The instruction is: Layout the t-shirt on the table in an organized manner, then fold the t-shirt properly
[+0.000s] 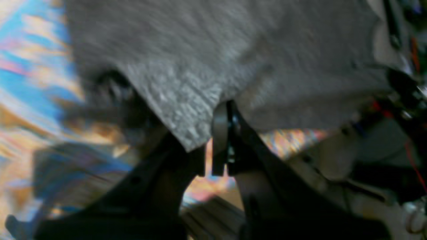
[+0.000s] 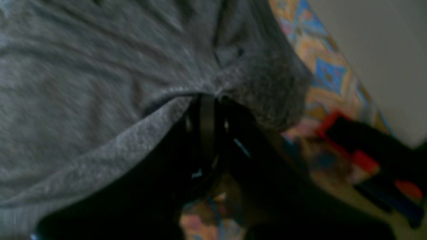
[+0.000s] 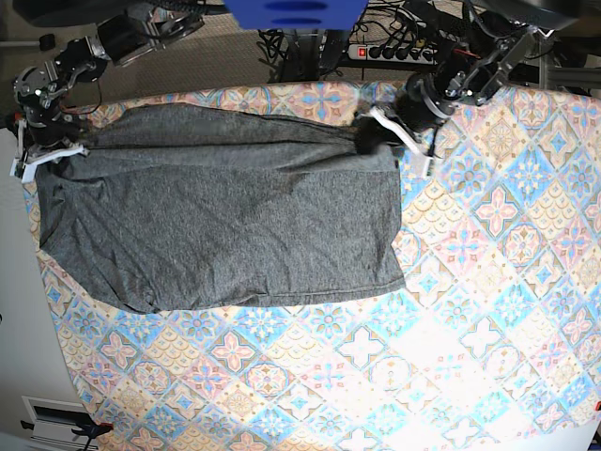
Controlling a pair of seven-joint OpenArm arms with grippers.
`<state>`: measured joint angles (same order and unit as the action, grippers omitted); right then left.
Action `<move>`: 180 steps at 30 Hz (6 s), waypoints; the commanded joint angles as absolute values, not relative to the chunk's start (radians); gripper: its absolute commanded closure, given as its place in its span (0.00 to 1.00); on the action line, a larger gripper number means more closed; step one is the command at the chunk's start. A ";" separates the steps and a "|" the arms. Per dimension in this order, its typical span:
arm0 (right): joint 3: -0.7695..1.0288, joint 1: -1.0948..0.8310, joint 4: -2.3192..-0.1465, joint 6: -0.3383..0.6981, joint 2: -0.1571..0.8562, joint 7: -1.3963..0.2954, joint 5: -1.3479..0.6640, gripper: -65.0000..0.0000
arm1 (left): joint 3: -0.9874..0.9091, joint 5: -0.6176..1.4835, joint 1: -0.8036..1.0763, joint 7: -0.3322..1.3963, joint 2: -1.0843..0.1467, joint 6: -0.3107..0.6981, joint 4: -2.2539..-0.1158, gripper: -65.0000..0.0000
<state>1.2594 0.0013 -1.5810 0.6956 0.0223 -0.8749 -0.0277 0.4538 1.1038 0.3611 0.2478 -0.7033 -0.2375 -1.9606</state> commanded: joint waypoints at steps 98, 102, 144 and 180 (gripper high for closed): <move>1.224 0.209 -1.287 0.698 0.243 -0.849 -0.005 0.64 | 0.357 1.099 0.352 0.360 -0.699 -0.394 -2.011 0.63; 1.224 0.150 -1.369 0.698 0.242 -0.849 -0.005 0.64 | 0.358 1.101 0.352 0.360 -0.699 -0.394 -2.011 0.63; 1.224 0.145 -1.382 0.698 0.243 -0.843 -0.005 0.63 | 0.354 1.098 0.364 0.360 -0.700 -0.386 -2.095 0.63; 0.944 0.432 -0.783 0.698 0.487 -0.503 -0.001 0.63 | 0.125 1.101 0.021 0.931 -0.605 -0.312 -2.098 0.63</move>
